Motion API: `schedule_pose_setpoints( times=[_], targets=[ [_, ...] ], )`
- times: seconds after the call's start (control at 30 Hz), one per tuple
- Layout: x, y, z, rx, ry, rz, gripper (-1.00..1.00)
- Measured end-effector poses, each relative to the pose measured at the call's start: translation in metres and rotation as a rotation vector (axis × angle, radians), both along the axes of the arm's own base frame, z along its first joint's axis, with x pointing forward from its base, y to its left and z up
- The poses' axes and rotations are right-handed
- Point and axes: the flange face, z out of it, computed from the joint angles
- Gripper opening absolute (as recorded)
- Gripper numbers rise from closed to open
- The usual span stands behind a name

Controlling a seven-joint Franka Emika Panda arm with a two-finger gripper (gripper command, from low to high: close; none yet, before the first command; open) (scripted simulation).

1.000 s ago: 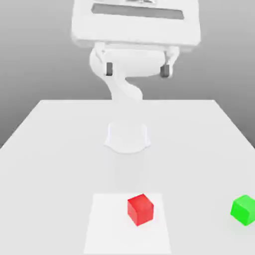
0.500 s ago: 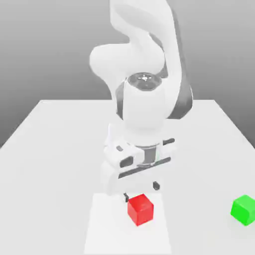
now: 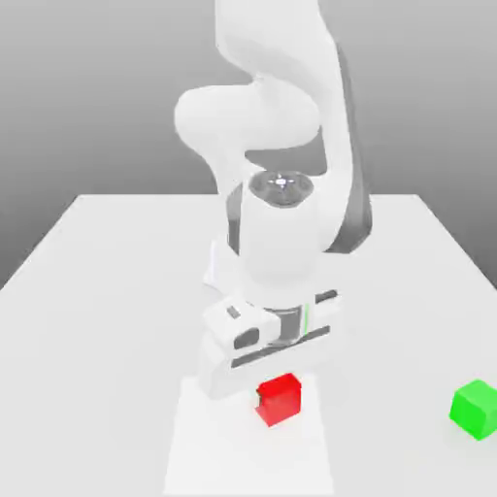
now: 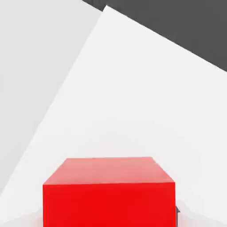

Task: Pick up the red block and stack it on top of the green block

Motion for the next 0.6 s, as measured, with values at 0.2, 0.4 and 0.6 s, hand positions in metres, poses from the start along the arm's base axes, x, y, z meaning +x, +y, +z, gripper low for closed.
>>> schedule_pose_setpoints(
  times=[0.2, 0.4, 0.6],
  targets=[
    [0.012, 0.158, 0.027, -0.005, 0.001, 0.301, -1.00],
    [-0.011, 0.278, 0.021, 0.000, 0.000, 0.495, -1.00],
    [-0.014, 0.283, -0.014, 0.000, 0.000, 0.504, 1.00]
  ],
)
